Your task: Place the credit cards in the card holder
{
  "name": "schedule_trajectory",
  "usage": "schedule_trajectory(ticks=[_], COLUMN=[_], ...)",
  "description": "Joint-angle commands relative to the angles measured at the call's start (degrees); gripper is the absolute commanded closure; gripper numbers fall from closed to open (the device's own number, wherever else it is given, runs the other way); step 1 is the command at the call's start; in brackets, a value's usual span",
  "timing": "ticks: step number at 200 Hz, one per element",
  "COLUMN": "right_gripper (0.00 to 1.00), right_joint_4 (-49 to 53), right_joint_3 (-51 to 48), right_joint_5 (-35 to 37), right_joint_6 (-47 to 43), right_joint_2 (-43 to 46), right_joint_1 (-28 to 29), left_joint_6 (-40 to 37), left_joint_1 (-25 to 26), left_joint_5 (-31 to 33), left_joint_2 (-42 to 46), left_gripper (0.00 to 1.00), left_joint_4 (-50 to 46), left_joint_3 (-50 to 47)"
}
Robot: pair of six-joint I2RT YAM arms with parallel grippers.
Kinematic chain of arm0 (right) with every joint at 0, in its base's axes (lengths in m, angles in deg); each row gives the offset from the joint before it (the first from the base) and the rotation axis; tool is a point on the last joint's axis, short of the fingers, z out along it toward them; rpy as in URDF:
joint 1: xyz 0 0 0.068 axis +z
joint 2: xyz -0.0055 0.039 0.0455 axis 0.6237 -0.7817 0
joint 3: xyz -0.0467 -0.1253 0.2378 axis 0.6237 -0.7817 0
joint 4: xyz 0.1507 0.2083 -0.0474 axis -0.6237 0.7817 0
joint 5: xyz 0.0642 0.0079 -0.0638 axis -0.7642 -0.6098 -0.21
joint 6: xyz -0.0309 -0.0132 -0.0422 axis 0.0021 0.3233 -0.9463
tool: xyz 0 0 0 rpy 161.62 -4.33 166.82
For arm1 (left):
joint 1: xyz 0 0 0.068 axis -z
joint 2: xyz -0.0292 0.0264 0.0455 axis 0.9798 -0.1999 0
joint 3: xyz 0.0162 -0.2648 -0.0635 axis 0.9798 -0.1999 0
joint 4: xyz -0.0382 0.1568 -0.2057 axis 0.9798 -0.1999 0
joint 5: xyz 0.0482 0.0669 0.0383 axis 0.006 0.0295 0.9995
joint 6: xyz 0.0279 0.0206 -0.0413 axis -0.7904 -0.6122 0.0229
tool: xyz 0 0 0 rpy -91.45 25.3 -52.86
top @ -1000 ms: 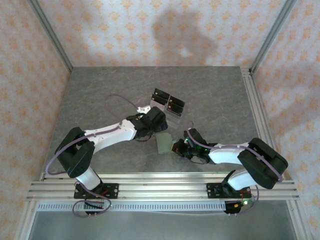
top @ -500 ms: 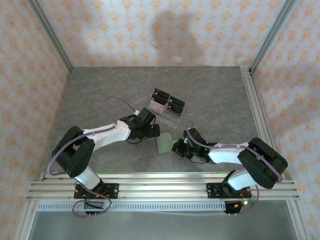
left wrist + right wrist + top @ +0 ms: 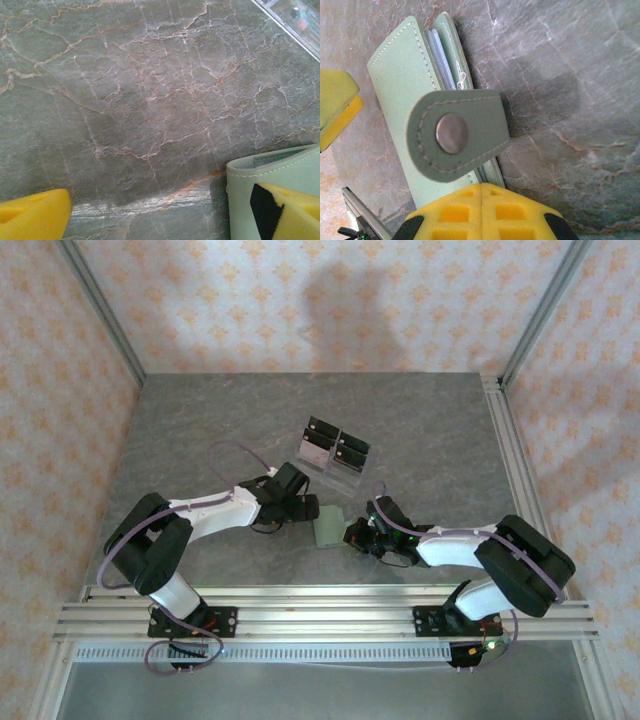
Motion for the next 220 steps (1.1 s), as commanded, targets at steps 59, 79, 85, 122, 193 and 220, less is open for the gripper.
schedule_trajectory(ticks=[59,79,85,122,193,220], right_gripper=[1.0,1.0,1.0,0.96,0.71,0.66], right_joint_4=[4.75,4.7,4.7,6.43,37.28,45.78], right_joint_3=[0.2,0.28,0.35,2.3,16.49,20.53], right_joint_5=[3.12,2.98,3.04,1.81,8.71,11.64], right_joint_6=[-1.14,-1.11,-1.07,-1.86,-13.21,-18.61], right_joint_2=[-2.68,-2.85,-2.94,-2.05,15.57,13.95], right_joint_1=[0.11,0.13,0.11,0.11,-4.99,-6.13], left_joint_6=[1.4,1.65,1.65,0.97,2.65,3.32], left_joint_1=[-0.34,-0.1,0.09,2.68,8.06,8.55], left_joint_5=[-2.41,-2.26,-2.15,0.41,9.18,9.14], left_joint_2=[-2.86,-3.74,-3.93,-6.6,-11.73,-11.44], left_gripper=[0.07,0.08,0.08,0.09,0.09,0.09], left_joint_4=[4.28,4.18,4.03,0.9,-6.07,-5.16], left_joint_3=[-0.84,-1.26,-1.29,1.07,5.82,5.55])
